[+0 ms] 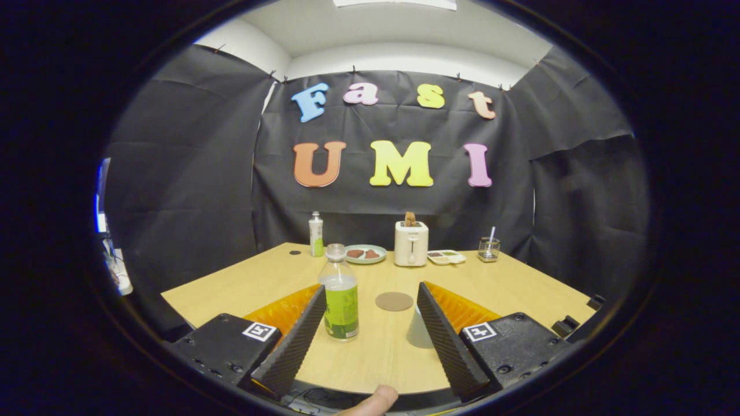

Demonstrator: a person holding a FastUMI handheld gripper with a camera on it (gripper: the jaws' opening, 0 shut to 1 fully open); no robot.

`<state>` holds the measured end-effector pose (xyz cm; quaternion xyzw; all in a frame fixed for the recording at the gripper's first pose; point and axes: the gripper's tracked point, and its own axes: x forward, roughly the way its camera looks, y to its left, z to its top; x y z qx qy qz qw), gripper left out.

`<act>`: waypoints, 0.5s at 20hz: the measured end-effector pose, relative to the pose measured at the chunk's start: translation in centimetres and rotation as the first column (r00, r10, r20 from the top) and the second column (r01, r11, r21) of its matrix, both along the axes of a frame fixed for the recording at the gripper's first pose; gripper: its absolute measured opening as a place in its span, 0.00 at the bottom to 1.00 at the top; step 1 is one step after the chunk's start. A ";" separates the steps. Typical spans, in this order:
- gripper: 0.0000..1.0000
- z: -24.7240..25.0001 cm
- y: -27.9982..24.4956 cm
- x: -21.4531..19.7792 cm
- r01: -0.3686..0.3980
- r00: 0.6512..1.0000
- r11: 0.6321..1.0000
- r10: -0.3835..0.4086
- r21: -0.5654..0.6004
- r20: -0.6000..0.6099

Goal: Take the bottle from table, then pour the juice into the cup, finally place the bottle on the coaster

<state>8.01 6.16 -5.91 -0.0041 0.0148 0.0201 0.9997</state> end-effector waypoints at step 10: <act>1.00 -3.9 5.1 8.3 0.022 0.999 0.998 -0.024 0.063 0.032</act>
